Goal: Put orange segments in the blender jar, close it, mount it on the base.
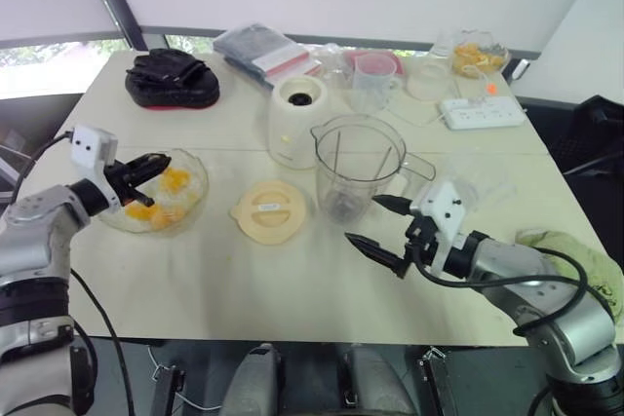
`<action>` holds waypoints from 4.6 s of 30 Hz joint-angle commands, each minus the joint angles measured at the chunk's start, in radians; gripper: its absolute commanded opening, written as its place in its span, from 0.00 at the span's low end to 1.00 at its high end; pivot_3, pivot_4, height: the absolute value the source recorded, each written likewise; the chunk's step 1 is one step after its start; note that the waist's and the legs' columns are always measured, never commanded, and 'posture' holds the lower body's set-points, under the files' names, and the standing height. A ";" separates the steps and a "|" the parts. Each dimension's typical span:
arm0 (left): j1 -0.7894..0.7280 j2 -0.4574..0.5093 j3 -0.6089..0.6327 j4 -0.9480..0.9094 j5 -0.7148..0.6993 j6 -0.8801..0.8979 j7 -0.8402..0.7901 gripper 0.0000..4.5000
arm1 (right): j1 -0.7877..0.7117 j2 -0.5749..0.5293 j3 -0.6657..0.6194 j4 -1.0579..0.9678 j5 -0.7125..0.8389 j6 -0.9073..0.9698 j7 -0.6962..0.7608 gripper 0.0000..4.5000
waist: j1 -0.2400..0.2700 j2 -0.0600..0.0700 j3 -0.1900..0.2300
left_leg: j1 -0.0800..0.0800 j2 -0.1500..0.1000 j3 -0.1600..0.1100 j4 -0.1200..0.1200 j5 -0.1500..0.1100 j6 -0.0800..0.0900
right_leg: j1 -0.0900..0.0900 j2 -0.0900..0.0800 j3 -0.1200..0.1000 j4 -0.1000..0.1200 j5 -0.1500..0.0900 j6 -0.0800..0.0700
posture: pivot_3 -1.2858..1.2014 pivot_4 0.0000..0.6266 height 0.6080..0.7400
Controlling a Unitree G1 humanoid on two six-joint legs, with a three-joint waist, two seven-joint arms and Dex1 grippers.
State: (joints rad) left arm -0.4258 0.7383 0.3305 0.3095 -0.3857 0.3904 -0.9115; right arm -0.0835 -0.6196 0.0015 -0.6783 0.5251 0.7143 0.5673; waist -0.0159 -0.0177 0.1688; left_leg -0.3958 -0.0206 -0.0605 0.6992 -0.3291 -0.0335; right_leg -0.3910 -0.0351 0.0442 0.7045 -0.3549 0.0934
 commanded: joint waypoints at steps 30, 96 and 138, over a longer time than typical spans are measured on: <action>-0.429 0.020 -0.117 0.094 -0.051 0.007 -0.135 0.11 | 0.000 -0.003 -0.014 -0.018 -0.018 -0.020 -0.007 0.98 | 0.004 0.000 0.000 | 0.000 0.000 0.000 0.000 0.002 -0.003 | 0.000 0.001 0.000 0.000 0.000 0.000 | 0.52 0.24 1.00; -0.892 -0.498 -0.260 0.618 0.157 -0.336 -0.450 0.99 | 0.456 0.083 -0.294 -0.253 -0.074 -0.028 -0.218 0.98 | -0.001 -0.001 0.000 | -0.003 0.000 0.000 0.001 0.003 -0.005 | -0.002 0.004 0.002 0.000 0.000 0.000 | 0.52 0.24 1.00; 0.035 -0.136 -0.349 -0.586 -0.111 0.194 -0.170 0.99 | -0.056 0.232 -0.471 0.702 -0.293 -0.414 -0.490 0.98 | -0.003 0.011 -0.006 | 0.006 0.000 0.001 -0.001 0.001 -0.002 | 0.002 0.004 0.008 0.005 0.000 0.000 | 0.52 0.24 1.00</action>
State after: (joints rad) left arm -0.3925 0.5915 -0.0278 -0.2405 -0.4882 0.6005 -1.0899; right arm -0.1226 -0.3691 -0.4586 0.0245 0.2371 0.3291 0.0784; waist -0.0193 -0.0066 0.1628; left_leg -0.3901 -0.0209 -0.0600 0.6984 -0.3279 -0.0356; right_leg -0.3893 -0.0307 0.0518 0.7093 -0.3547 0.0930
